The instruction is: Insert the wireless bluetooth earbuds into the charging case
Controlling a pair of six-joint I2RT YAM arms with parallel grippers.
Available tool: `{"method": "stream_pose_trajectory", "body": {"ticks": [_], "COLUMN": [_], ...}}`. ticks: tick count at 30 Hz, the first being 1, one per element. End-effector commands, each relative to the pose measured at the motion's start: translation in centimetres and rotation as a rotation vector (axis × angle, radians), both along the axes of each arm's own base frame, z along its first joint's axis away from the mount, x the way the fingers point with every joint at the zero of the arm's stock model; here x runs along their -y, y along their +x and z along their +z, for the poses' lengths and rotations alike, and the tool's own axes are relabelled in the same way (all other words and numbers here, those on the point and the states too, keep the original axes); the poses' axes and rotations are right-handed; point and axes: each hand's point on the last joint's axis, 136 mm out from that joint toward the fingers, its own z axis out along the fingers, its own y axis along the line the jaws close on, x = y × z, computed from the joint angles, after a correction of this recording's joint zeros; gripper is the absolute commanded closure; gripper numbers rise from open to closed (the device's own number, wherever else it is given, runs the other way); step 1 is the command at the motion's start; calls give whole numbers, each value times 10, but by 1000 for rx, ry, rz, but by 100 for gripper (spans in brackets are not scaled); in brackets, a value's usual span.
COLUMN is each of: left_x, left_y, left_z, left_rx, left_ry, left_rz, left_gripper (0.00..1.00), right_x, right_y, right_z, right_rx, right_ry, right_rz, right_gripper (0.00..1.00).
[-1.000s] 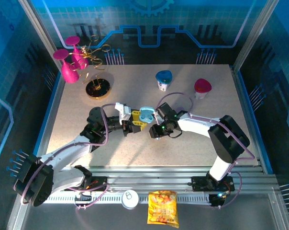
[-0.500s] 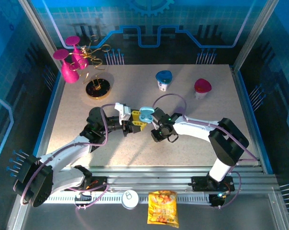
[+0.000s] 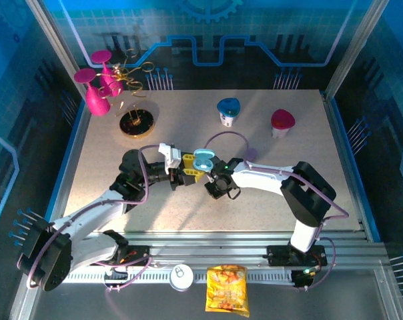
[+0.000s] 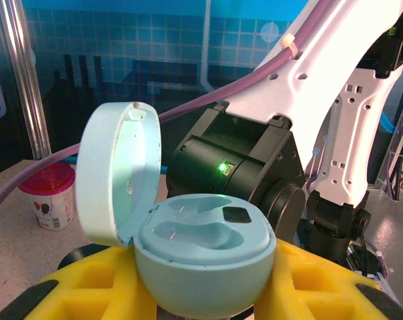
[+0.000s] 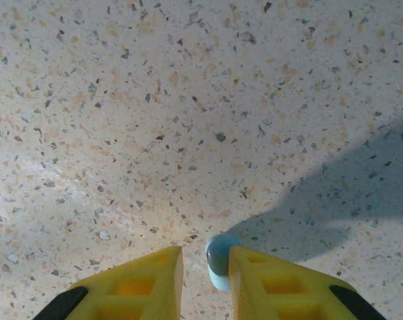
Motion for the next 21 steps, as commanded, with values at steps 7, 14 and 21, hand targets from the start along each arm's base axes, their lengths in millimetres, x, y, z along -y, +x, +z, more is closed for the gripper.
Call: {"method": "stream_pose_trajectory", "body": {"ticks": [7,14,21], "left_x": [-4,-4,-4], "left_y": [-4,-4,-4], "left_z": [6,5,5], "left_rx": [41,38,39], "left_ry": [-6,-5,-5], "left_rz": [3,4,5], "left_gripper": [65,65,65], "right_x": [5,6,8], "right_y": [-5,-6,-6], "right_z": [-12,-15,-19], "right_rx": [-24,-26,-33], "right_ry": [-88,-103,-127], "right_rz": [31,38,46], "right_gripper": [76,77,80]}}
